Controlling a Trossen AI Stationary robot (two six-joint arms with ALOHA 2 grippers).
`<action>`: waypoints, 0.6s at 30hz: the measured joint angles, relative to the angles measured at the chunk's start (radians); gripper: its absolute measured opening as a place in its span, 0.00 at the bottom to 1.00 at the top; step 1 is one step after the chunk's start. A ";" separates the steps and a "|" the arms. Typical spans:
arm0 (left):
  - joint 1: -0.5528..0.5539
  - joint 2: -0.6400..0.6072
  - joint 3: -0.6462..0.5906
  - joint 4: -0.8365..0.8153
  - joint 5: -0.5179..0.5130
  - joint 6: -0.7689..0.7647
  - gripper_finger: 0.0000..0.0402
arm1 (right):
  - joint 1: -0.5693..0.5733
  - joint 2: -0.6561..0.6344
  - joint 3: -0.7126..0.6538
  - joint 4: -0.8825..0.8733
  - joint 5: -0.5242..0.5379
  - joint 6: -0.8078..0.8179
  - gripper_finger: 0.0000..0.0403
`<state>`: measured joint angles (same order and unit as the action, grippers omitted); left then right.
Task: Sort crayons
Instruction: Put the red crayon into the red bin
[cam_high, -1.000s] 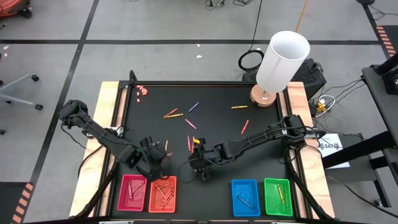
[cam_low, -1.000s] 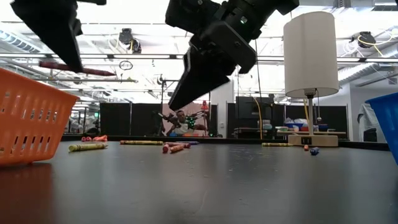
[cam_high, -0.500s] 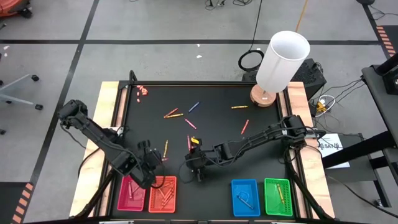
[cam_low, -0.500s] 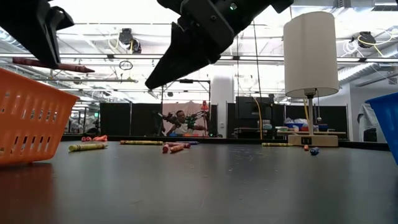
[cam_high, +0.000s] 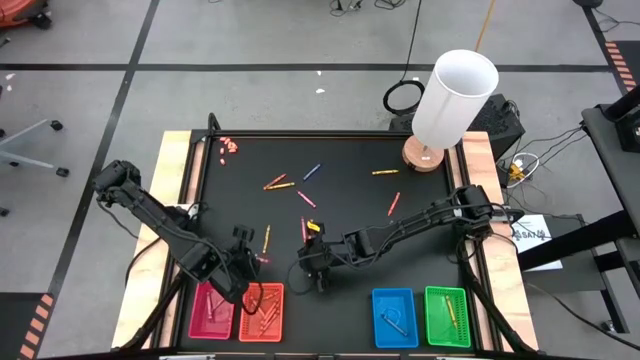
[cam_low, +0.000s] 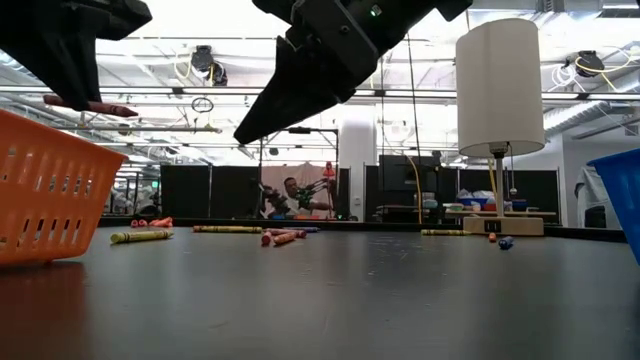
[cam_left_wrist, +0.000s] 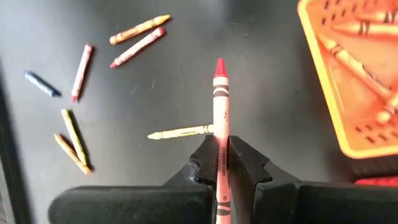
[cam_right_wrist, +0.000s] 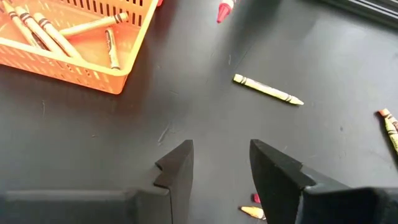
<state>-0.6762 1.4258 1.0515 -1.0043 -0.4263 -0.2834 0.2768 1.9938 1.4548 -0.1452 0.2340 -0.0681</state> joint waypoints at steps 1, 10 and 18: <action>0.000 0.000 0.000 0.000 0.000 0.022 0.04 | 0.000 0.000 0.000 0.000 0.000 0.000 0.35; 0.000 0.000 0.000 0.000 0.000 0.167 0.04 | 0.000 0.000 0.000 0.000 0.000 0.000 0.35; 0.001 0.000 0.000 0.002 0.000 0.114 0.04 | 0.000 0.000 0.000 0.000 0.000 0.000 0.35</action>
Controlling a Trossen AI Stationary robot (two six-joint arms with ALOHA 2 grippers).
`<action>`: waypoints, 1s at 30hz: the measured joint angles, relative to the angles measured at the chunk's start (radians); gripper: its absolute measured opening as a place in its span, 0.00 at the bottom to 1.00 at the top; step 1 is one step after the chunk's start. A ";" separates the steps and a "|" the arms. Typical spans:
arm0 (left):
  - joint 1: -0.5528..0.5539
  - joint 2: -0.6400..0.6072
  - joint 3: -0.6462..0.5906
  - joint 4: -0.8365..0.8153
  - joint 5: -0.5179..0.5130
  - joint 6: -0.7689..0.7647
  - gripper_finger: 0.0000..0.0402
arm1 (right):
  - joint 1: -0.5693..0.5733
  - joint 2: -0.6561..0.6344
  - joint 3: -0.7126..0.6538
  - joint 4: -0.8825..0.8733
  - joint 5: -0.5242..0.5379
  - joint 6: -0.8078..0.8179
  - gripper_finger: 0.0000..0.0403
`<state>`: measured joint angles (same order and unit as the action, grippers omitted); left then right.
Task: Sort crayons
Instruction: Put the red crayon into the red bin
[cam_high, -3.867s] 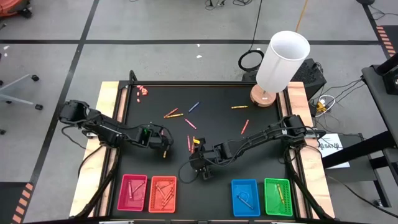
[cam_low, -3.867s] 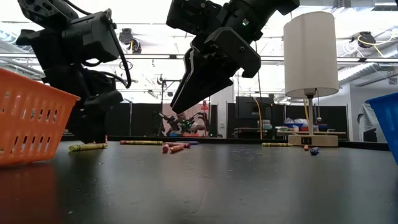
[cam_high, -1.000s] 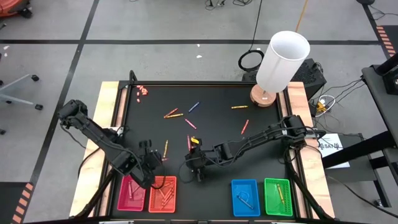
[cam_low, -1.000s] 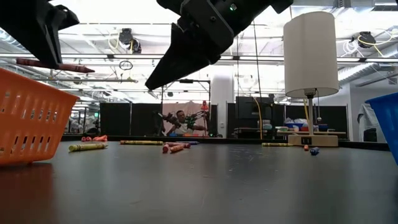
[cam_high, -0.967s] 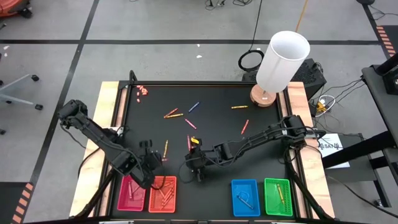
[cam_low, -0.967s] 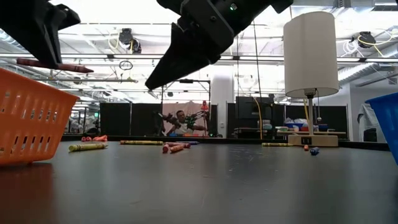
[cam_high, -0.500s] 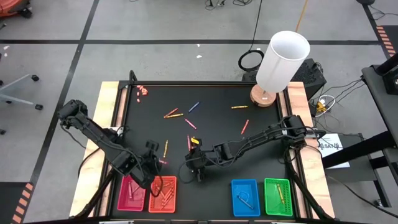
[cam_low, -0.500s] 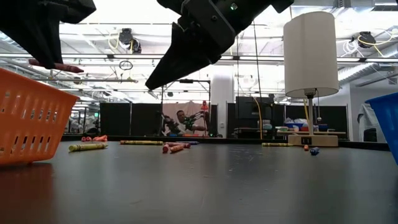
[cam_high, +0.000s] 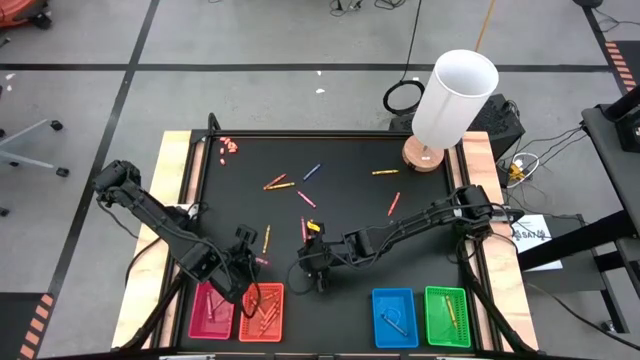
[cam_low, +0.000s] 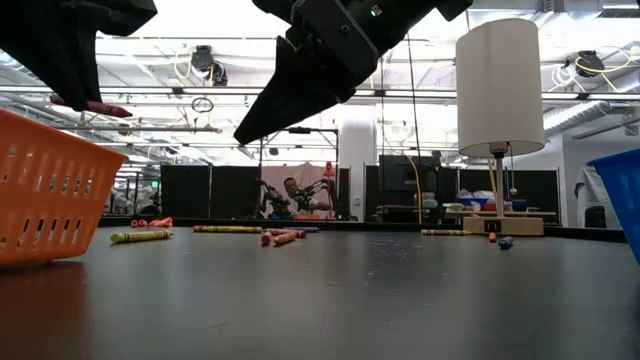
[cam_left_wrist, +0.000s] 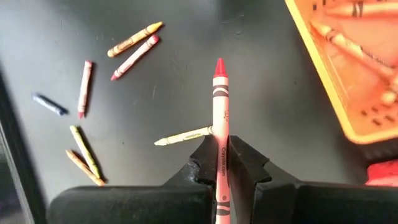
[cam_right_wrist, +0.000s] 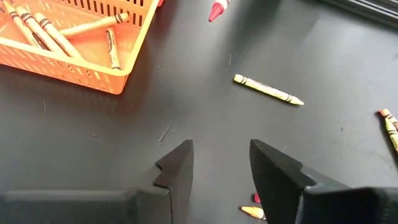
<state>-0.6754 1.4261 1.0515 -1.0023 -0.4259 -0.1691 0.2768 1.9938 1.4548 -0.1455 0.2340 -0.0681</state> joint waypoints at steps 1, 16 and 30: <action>0.000 0.000 0.000 0.000 0.000 -0.034 0.04 | 0.000 0.000 0.000 0.000 0.000 0.000 0.35; 0.000 0.000 0.000 0.001 0.004 -0.839 0.04 | 0.000 0.000 0.000 0.000 0.000 0.000 0.35; 0.000 0.000 0.000 0.045 0.122 -1.078 0.04 | 0.000 0.000 0.000 0.000 0.000 -0.001 0.35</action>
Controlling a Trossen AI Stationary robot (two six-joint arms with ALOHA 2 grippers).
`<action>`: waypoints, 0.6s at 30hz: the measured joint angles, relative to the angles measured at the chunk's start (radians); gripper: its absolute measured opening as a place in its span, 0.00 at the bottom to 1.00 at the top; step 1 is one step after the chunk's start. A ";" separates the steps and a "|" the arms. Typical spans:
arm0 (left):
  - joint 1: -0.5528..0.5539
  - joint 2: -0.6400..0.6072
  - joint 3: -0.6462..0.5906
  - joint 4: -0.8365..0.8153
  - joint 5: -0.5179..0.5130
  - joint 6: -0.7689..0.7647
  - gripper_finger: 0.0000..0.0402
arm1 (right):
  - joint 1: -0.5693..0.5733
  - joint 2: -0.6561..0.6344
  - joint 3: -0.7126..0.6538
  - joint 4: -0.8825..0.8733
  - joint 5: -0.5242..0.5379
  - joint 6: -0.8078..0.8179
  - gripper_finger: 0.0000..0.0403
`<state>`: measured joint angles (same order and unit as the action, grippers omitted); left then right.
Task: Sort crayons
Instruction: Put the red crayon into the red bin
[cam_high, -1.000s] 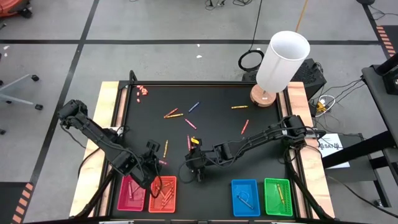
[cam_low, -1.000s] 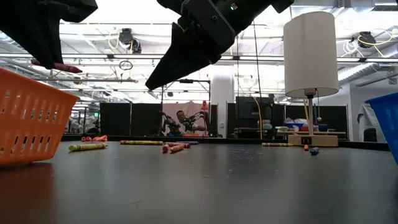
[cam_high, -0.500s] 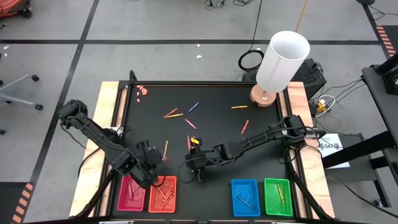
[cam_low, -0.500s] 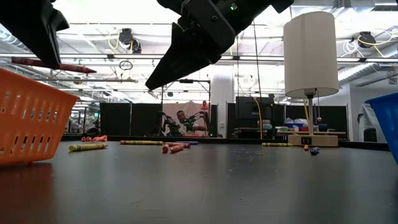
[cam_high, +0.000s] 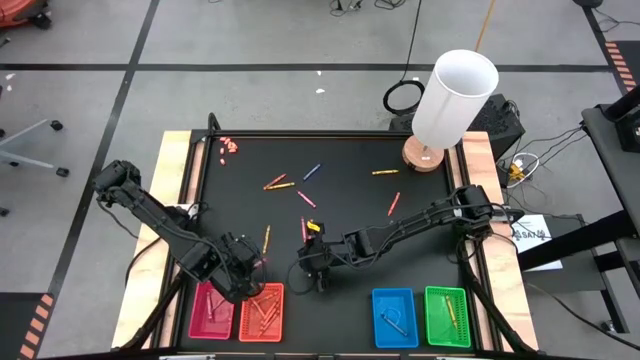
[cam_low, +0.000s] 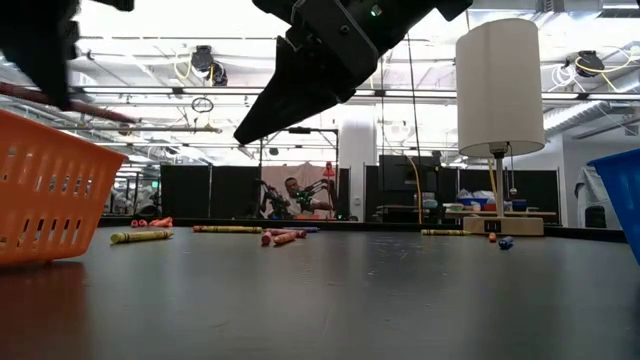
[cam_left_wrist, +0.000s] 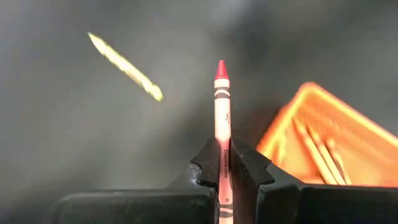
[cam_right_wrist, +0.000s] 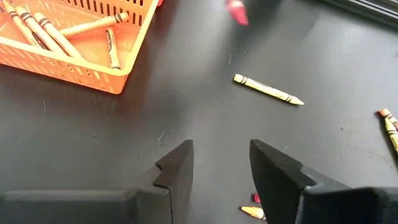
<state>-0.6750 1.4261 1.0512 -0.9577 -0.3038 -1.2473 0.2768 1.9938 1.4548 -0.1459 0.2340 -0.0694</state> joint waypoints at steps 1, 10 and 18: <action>-0.004 0.000 0.000 0.000 0.031 -0.018 0.04 | 0.000 0.000 0.000 0.000 0.000 -0.002 0.35; -0.111 0.000 0.000 -0.001 0.162 -0.222 0.04 | 0.000 0.000 0.000 0.000 0.000 -0.023 0.35; -0.259 0.000 0.000 -0.001 0.169 -0.513 0.04 | 0.000 0.000 0.000 0.000 -0.002 -0.046 0.35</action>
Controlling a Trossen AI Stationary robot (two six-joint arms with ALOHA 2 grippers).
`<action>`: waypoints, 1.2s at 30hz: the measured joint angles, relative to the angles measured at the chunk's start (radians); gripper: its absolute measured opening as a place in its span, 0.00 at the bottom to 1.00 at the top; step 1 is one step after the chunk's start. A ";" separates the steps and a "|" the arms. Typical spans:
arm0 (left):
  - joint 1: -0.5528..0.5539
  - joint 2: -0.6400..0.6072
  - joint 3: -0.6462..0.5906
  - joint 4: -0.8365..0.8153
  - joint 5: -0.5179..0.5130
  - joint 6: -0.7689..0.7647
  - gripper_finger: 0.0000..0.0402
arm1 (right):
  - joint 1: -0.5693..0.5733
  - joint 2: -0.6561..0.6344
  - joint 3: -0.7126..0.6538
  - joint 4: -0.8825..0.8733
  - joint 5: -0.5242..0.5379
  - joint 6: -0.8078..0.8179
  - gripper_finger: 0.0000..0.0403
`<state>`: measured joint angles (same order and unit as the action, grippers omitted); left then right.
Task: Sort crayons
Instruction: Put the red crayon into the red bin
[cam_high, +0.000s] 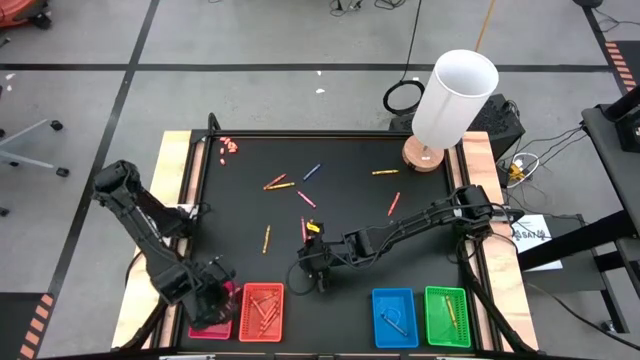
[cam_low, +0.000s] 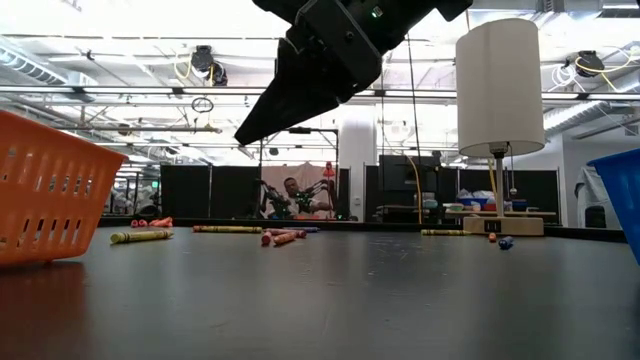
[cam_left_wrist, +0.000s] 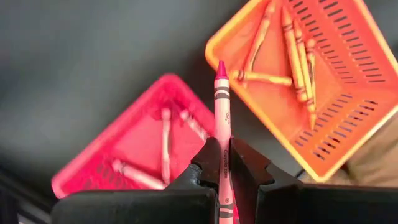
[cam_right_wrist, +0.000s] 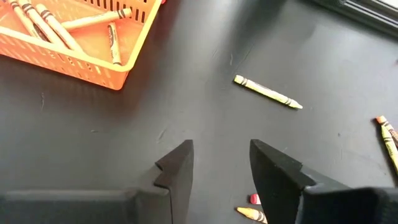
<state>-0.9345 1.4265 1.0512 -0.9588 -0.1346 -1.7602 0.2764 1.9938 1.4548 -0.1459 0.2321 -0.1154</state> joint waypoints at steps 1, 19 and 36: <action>-0.019 0.000 0.000 0.000 -0.008 -0.041 0.04 | 0.000 0.000 0.000 0.000 0.000 -0.002 0.35; -0.227 0.068 0.000 0.005 -0.075 -0.494 0.04 | 0.001 0.000 -0.001 -0.010 -0.054 -0.011 0.35; -0.158 0.160 -0.001 -0.004 0.008 -0.319 0.34 | 0.000 0.000 -0.001 -0.016 -0.051 -0.035 0.35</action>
<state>-1.0924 1.5868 1.0504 -0.9630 -0.1268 -2.0790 0.2766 1.9938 1.4540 -0.1615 0.1810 -0.1509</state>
